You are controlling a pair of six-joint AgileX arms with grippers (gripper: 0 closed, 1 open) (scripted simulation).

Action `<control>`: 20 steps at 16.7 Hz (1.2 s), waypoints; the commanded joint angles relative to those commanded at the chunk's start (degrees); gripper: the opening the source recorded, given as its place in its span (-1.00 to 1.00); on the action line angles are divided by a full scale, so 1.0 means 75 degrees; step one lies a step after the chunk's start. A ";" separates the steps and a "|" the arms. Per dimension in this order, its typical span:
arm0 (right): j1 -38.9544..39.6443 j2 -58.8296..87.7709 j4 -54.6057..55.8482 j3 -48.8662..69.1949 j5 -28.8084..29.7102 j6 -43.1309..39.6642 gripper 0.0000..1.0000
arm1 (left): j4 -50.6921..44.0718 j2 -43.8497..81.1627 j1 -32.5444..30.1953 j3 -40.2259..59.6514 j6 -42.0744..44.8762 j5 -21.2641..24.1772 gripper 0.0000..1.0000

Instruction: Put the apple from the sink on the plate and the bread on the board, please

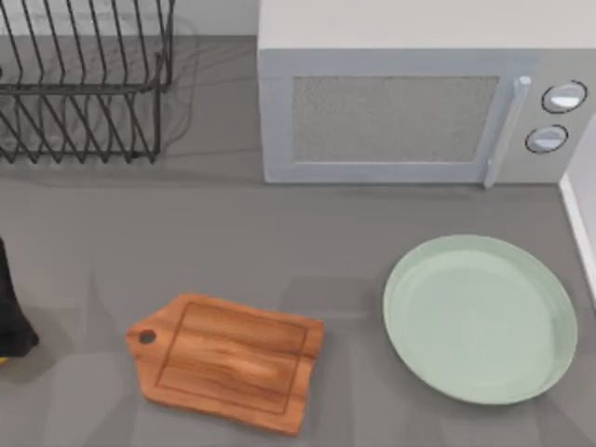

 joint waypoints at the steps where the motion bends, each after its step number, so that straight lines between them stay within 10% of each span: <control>1: 0.0000 0.0000 0.0000 0.0000 0.0000 0.0000 1.00 | 0.0000 0.0000 0.0000 0.0000 0.0000 0.0000 1.00; 9: -0.0312 0.2216 -0.1306 0.2051 0.0004 -0.0289 1.00 | 0.0000 0.0000 0.0000 0.0000 0.0000 0.0000 1.00; 20: -0.1374 1.0983 -0.5756 0.9264 0.0020 -0.1273 1.00 | 0.0000 0.0000 0.0000 0.0000 0.0000 0.0000 1.00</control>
